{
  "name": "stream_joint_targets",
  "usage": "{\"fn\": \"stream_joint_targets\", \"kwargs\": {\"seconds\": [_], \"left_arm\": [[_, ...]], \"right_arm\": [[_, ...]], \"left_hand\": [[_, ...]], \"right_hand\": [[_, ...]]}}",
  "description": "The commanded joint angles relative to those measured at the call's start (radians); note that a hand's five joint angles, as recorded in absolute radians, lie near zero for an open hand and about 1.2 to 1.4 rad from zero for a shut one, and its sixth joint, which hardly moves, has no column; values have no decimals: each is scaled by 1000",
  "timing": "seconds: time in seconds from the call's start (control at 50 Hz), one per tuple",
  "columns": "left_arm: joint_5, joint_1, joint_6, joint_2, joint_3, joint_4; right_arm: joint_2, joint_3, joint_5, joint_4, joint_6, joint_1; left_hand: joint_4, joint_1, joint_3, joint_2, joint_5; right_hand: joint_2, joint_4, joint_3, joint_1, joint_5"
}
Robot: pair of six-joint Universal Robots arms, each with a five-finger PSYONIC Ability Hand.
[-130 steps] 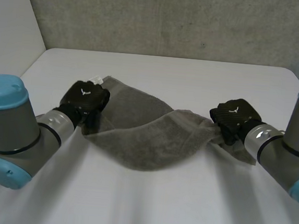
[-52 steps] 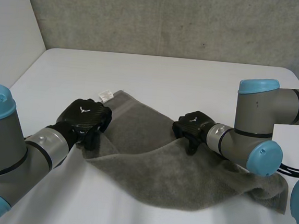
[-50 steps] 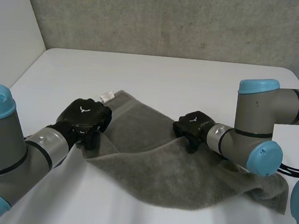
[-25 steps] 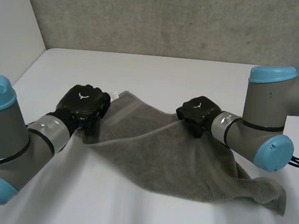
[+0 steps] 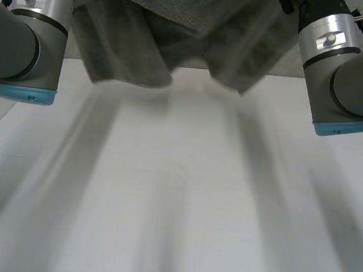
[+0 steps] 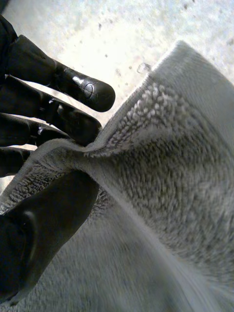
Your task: Fold the towel.
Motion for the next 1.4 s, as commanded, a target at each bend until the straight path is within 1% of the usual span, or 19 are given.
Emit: {"fn": "stream_joint_targets", "kwargs": {"seconds": [0.02,0.14,0.22,0.26,0.32,0.5,0.62,0.64,0.66,0.7,0.72,0.74,0.76,0.78,0.92,0.96,1.16,1.3,1.4], "left_arm": [[-5,-6,3,-4,-152,-103],[-4,-7,28,-20,-317,-222],[-4,-9,57,-47,-381,-269],[-4,-27,89,-72,-429,-315],[-4,-61,121,-103,-450,-363],[-2,-112,226,-137,-452,-417],[-2,-130,284,-119,-443,-415],[-2,-138,284,-117,-443,-411],[-2,-138,284,-117,-443,-411],[-4,-147,289,-99,-438,-392],[-4,-147,289,-99,-438,-392],[-4,-144,292,-90,-438,-385],[-4,-144,292,-89,-438,-384],[-4,-141,293,-80,-440,-381],[-1,-104,295,-17,-476,-378],[2,-80,293,47,-533,-386],[38,-93,292,174,-745,-362],[38,-102,295,154,-785,-260],[36,-104,298,40,-765,-222]], "right_arm": [[5,52,-51,193,5,-4],[19,133,-132,411,-15,-6],[49,182,-138,519,-58,-4],[77,239,-131,603,-130,-6],[88,302,-129,652,-192,-12],[56,397,-125,657,-218,-85],[-27,457,-125,657,-218,-119],[-39,472,-125,657,-218,-125],[-40,472,-125,657,-218,-125],[-66,497,-123,654,-218,-130],[-66,497,-123,654,-218,-130],[-73,507,-117,651,-218,-136],[-73,507,-117,651,-218,-136],[-76,517,-109,643,-219,-147],[-73,543,-91,618,-219,-173],[-72,550,-92,606,-219,-173],[-66,560,-98,600,-215,-171],[-66,564,-100,600,-215,-167],[-66,573,-100,600,-215,-168]], "left_hand": [[-185,-167,-196,-235,-391],[-185,-167,-196,-235,-391],[-185,-167,-196,-235,-391],[-185,-167,-196,-235,-391],[-185,-167,-196,-235,-391],[-185,-167,-196,-235,-391],[-185,-167,-196,-235,-391],[-280,-263,-292,-331,-486],[-281,-264,-293,-331,-487],[-792,-775,-803,-842,-998],[-795,-778,-806,-845,-1001],[-1112,-1094,-1123,-1162,-1318],[-1115,-1098,-1126,-1165,-1321],[-1368,-1351,-1379,-1418,-1574],[-1394,-1377,-1405,-1444,-1600],[-1397,-1380,-1408,-1447,-1603],[-1385,-1368,-1397,-1435,-1591],[-1382,-1365,-1394,-1432,-1588],[-1367,-1350,-1379,-1418,-1573]], "right_hand": [[58,50,50,51,64],[58,50,50,51,64],[58,50,50,51,64],[58,50,50,51,64],[58,50,50,51,64],[58,50,50,51,64],[58,50,50,51,64],[58,50,50,51,64],[58,50,50,51,64],[58,50,50,51,64],[58,50,50,51,64],[58,50,50,51,64],[58,50,50,51,64],[58,50,50,51,64],[58,50,50,51,64],[58,50,50,51,64],[58,50,50,51,64],[58,50,50,51,64],[58,50,50,51,64]]}}
